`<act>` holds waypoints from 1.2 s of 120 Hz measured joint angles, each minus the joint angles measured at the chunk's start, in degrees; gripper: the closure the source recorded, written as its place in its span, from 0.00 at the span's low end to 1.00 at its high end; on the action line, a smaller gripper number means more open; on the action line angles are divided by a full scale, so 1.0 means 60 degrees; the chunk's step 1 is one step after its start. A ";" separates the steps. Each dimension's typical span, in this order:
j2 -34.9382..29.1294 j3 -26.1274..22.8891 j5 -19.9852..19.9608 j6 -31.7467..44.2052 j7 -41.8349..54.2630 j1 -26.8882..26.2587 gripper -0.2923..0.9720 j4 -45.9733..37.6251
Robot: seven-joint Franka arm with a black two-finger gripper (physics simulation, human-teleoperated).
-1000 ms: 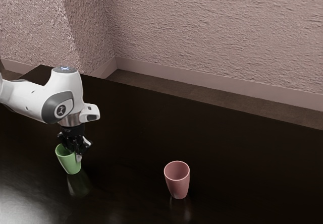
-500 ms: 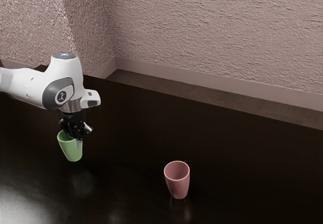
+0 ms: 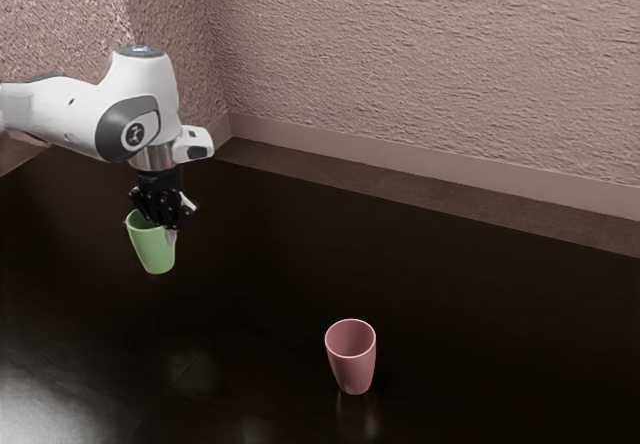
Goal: Place the left cup onto the right cup
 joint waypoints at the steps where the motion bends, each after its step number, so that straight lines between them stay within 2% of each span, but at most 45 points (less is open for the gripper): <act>1: 0.0003 -0.0022 -0.0006 -0.0007 -0.0004 -0.0006 0.85 0.0017; 37: 0.0431 -0.0940 -0.0193 -0.0121 -0.0226 -0.0485 0.85 0.0768; 70: 0.0867 -0.1678 -0.0438 -0.0158 -0.0456 -0.0378 0.85 0.1442; 144: 0.1685 -0.3372 -0.0477 -0.0233 -0.1230 -0.0312 0.85 0.2560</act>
